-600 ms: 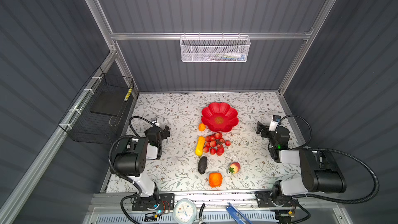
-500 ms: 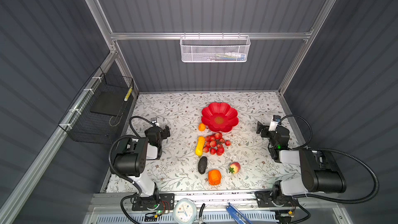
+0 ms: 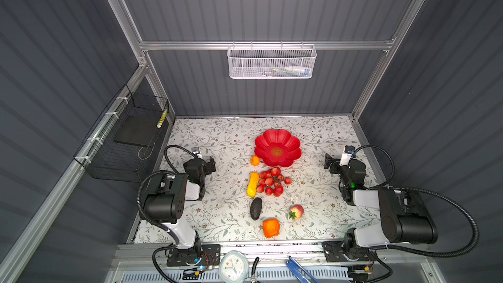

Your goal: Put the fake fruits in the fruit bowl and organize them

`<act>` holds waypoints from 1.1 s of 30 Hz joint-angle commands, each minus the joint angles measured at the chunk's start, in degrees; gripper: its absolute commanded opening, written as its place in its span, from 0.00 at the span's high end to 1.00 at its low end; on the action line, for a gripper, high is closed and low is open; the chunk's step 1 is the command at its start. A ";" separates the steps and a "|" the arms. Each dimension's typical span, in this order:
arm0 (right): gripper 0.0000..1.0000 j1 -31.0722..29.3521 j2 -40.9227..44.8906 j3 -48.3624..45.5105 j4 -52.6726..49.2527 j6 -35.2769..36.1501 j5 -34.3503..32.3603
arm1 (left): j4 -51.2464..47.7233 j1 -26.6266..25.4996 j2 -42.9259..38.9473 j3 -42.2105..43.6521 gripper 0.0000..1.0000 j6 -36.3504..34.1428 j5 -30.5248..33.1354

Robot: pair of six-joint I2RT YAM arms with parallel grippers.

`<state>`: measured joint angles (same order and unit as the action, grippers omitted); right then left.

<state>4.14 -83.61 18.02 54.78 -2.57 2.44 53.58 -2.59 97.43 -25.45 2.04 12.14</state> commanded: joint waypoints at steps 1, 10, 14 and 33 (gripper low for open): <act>0.01 0.25 0.01 1.05 0.15 -0.47 0.38 | -0.58 -0.22 0.90 -1.10 0.00 -1.17 -0.43; 0.01 0.23 0.13 0.88 0.35 -0.46 0.37 | -0.17 -0.22 0.66 -0.86 0.00 -1.19 -0.55; 0.01 0.16 4.78 4.96 -10.62 -1.31 -2.03 | -6.54 -0.22 -3.04 -3.01 0.00 -0.55 0.95; 0.02 -14.34 25.11 27.03 -85.21 -22.13 7.01 | -49.86 -0.22 -34.21 -22.40 0.00 6.91 1.67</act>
<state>-3.84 -59.72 42.89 -10.09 -22.63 10.52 9.32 -2.92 61.95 -47.88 7.79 13.43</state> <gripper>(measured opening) 0.986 0.997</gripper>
